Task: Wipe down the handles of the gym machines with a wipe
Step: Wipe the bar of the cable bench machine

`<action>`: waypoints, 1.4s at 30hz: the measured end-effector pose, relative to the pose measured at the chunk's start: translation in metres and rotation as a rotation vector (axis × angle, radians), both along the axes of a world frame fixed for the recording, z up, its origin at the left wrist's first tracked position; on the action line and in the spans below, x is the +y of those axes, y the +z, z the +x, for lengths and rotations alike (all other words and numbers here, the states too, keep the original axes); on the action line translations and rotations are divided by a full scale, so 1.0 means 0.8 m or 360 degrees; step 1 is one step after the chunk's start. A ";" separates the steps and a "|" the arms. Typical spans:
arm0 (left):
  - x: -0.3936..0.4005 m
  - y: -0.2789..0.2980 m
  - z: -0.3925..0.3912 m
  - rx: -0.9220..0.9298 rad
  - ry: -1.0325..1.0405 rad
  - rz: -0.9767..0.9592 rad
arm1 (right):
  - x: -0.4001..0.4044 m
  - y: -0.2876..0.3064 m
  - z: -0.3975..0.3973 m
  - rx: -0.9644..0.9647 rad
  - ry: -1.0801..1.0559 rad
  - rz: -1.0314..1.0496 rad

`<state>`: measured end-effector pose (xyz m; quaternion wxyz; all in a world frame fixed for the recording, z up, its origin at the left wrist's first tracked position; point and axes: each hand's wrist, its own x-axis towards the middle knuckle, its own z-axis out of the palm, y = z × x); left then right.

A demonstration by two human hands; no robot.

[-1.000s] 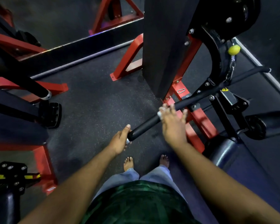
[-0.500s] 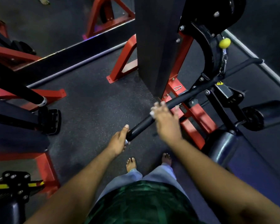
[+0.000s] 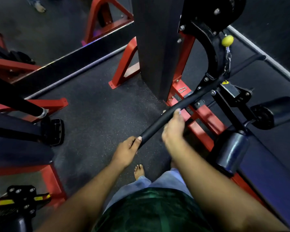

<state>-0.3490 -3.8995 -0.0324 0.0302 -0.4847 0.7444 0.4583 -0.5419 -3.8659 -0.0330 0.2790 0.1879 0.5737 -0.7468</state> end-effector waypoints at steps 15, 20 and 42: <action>-0.023 -0.005 0.005 -0.0032 -0.0149 -0.0177 | -0.003 0.019 0.047 -0.0561 0.0230 -0.0281; -0.018 -0.006 0.004 -0.0047 -0.0180 -0.0090 | -0.007 0.028 0.075 -0.0532 0.0281 -0.0035; -0.023 -0.004 -0.004 0.0206 0.0401 0.0456 | 0.048 -0.048 0.084 0.2234 0.1692 0.1013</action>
